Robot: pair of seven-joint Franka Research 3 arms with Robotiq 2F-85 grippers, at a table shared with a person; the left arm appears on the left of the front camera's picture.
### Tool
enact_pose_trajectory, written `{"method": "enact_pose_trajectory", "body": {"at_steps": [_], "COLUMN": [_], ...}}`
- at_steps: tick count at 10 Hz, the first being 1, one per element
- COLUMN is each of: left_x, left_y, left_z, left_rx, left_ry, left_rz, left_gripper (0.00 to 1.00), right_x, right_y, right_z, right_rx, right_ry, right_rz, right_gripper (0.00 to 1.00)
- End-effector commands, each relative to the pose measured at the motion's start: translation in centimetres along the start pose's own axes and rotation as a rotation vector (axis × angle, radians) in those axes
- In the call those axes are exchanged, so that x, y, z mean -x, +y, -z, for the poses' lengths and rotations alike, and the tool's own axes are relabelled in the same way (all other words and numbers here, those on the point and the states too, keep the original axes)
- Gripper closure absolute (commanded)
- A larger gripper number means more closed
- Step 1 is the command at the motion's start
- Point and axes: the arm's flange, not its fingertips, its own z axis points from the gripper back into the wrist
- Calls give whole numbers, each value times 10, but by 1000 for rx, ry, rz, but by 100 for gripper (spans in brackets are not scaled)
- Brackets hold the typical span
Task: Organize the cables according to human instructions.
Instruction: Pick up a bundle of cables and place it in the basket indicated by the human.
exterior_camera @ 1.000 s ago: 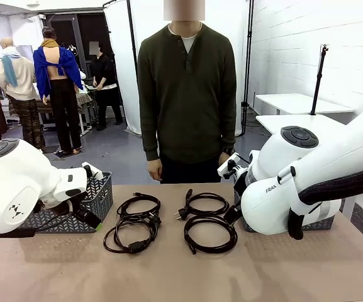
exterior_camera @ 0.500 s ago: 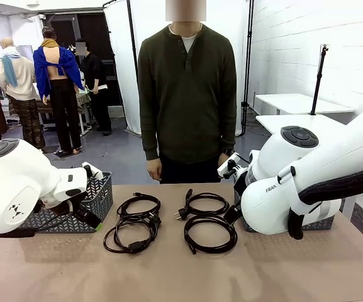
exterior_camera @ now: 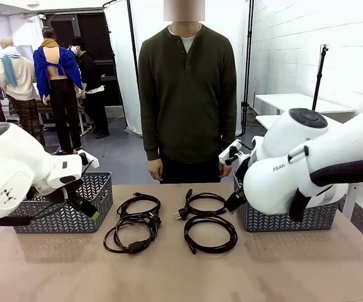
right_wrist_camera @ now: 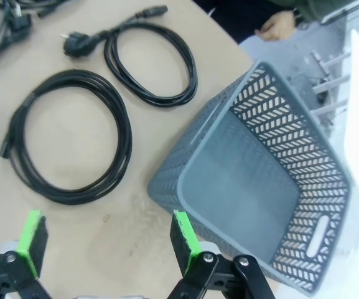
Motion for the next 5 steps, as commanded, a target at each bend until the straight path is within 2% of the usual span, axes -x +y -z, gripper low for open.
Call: {"method": "enact_pose_trajectory", "body": {"at_steps": [1,3,5], "left_x": [3,-1,0], "left_y": [17,28,39], "left_z": [-26,-52,-66], "left_rx": [71,128,163], "left_ry": [-4,-47,-80], "left_rz": [71,160,196], "left_gripper": [0,0,0], "right_x": [8,16,27], "right_y": [-22,-38,-50], "right_z": [-27,-53,-72], "right_rx": [-104,-168,-192], "right_ry": [-31,-70,-104], "right_rz": [-48,-82,-109], "right_gripper": [0,0,0]}}
